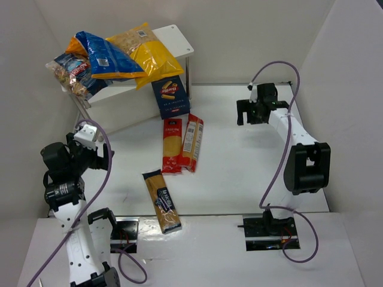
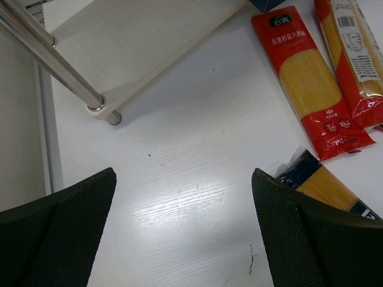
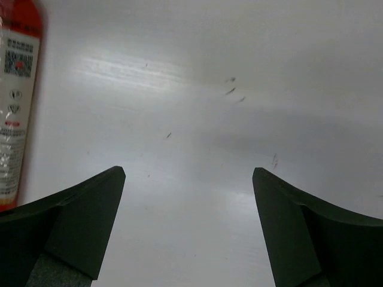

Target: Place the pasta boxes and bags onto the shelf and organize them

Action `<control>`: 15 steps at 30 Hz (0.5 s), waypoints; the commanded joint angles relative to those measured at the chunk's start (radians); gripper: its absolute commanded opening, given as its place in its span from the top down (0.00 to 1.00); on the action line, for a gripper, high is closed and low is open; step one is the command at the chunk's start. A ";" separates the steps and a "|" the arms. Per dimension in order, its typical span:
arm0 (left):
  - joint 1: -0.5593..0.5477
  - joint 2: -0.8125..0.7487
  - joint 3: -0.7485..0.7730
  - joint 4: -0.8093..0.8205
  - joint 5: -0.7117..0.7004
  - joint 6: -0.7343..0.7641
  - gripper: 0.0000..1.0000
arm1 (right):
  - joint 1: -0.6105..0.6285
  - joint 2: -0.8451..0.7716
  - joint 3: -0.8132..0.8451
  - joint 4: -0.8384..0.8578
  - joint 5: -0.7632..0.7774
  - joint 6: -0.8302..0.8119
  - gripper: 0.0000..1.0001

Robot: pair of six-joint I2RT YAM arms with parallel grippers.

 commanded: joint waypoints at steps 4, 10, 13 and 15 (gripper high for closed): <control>0.006 0.003 0.036 0.009 0.036 -0.021 0.00 | -0.040 -0.048 -0.062 -0.092 -0.183 0.060 0.04; -0.014 0.012 0.036 0.009 0.036 -0.021 0.00 | -0.050 -0.146 -0.177 0.000 -0.074 0.051 0.03; -0.014 0.012 0.036 0.009 0.036 -0.021 0.00 | -0.083 -0.146 -0.178 0.013 -0.041 0.051 0.03; -0.014 0.012 0.036 0.009 0.036 -0.021 0.00 | -0.092 -0.146 -0.178 0.025 -0.028 0.051 0.03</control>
